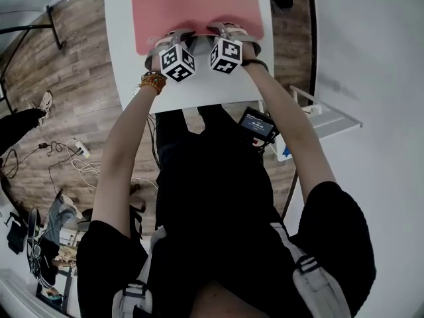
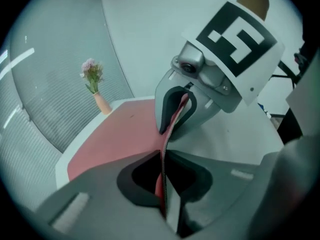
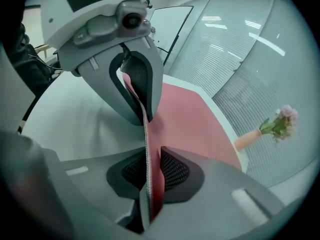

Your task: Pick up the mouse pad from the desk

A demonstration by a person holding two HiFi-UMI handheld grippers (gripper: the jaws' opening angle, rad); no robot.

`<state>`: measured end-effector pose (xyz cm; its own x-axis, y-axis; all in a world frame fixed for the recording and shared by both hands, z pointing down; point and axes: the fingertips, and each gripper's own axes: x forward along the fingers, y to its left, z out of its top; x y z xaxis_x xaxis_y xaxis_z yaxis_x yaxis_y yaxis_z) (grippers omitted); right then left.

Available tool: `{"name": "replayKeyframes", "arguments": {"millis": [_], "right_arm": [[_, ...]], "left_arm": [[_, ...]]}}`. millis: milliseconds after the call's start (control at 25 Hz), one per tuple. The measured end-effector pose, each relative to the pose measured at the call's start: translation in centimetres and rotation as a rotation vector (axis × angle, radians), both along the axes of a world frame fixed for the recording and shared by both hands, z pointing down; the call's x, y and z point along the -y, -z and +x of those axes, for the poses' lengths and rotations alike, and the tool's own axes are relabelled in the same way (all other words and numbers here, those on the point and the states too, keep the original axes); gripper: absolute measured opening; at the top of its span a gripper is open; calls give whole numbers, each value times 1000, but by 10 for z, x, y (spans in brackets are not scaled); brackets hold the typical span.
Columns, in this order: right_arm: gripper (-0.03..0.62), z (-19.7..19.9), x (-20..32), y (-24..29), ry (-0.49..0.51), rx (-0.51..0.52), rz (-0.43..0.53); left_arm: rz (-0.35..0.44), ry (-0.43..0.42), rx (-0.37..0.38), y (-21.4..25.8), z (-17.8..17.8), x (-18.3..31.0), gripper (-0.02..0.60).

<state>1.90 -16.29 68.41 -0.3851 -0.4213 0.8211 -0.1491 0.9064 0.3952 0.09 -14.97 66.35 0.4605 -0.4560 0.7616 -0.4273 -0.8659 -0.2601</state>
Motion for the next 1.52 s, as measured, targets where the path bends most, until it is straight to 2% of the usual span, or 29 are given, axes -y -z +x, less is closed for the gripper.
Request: {"name": "replayKeyframes", "arguments": {"millis": [120,200,320,440,560,720,960,1240,1520], "right_arm": [[66,0,3,5,-35,24,-18],[77,3,4,5,-55,34,-37],[105,13,10,-4,-96,-2,-35],[109,37,22,-13,-185,-49,-22],[109,49,28,-13,-293,18,-73],[95,49,32,-5,-375,113,-110],[86,44,29,0,-436,190,-158],[83,42,0,-8,-437,212,-255],[81,41,-21,-7,-433,241,-308]], "left_arm": [[69,-35,108,-8,-7,1,43],[53,27,132,-18,-21,7,51],[-7,159,98,-26,-44,14,76],[-24,197,97,-27,-60,17,84],[-50,253,57,-25,-74,21,84],[-44,307,6,-18,-74,24,61],[-51,321,-17,-14,-77,23,54],[-71,322,-25,-13,-78,1,54],[-109,369,-85,-12,-78,-23,57]]}}
